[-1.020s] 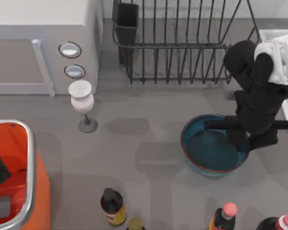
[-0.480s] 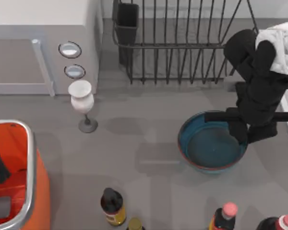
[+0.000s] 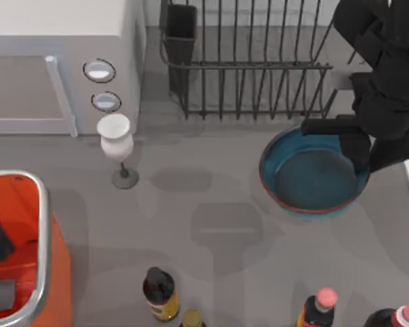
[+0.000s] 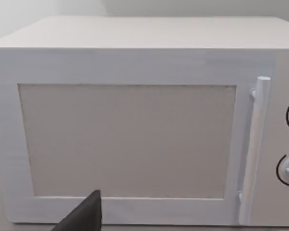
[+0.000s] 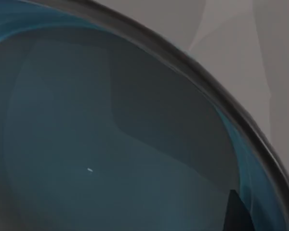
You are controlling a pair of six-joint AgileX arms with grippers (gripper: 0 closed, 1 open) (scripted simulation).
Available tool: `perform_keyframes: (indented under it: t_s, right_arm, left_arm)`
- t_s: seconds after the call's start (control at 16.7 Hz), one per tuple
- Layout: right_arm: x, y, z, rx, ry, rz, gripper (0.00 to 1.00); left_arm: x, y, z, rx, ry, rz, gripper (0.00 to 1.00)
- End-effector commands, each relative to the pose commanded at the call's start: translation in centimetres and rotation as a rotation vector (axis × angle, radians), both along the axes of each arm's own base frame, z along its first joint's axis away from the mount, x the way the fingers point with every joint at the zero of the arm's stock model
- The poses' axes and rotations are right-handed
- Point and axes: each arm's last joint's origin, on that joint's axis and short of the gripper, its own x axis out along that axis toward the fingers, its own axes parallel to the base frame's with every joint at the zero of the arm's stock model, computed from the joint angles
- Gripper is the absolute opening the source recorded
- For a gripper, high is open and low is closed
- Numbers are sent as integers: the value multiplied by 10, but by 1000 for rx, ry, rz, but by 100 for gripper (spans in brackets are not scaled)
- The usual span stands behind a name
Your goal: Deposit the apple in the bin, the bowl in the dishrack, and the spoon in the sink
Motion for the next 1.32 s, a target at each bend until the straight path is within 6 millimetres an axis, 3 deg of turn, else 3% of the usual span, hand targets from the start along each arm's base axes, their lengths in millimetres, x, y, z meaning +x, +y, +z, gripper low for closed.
perform_keyframes:
  t_s: [0.3,0.6,0.84,1.02,1.32]
  right_arm:
    - [0,3,0,-6,-18,14,0]
    - [-9,40,26,-68,-336,167,0]
    - [-30,86,63,-119,-764,278,0]
    - [-59,116,101,-122,-1101,270,0]
    - [-121,130,166,-59,-1485,89,0]
  left_arm:
    - [0,0,0,0,0,0,100]
    - [0,0,0,0,0,0,100]
    - [0,0,0,0,0,0,100]
    - [0,0,0,0,0,0,100]
    - [0,0,0,0,0,0,100]
